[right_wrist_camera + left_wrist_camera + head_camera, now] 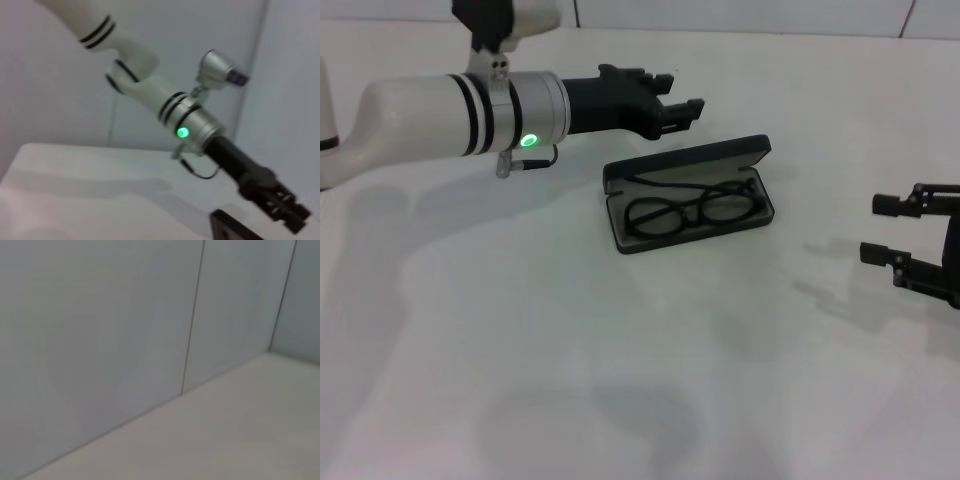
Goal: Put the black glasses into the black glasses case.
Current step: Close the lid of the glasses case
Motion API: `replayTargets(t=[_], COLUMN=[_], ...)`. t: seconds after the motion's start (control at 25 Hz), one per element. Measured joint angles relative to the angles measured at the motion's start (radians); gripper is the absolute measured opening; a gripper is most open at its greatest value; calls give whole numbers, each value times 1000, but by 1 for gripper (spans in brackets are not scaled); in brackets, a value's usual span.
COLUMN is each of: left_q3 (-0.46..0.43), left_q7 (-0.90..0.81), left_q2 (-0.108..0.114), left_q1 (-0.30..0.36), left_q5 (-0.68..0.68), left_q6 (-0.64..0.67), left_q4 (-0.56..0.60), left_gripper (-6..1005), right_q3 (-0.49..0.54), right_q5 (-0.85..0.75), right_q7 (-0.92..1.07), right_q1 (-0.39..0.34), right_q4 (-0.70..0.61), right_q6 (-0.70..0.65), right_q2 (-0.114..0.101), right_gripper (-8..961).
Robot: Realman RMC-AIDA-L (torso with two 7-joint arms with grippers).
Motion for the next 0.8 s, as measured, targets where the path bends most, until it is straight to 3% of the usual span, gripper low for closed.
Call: replayTargets(t=[0.12, 0.36, 0.8], left_q3=[1, 1, -4], left_q7=[-28, -30, 140], left_q2=[-2, 0, -6], left_q1=[-13, -12, 62], left_q5=[53, 127, 152], left_q6=[-46, -35, 11], left_q4=[2, 36, 118], left_gripper=[562, 562, 563], right_q3=[18, 21, 18], right_q5=[-3, 1, -5], right_q7=[-19, -40, -40], right_q1=[0, 0, 13], right_q4=[33, 47, 48], right_q6=[8, 15, 65], right_q2=[2, 3, 2], right_gripper=[375, 548, 551])
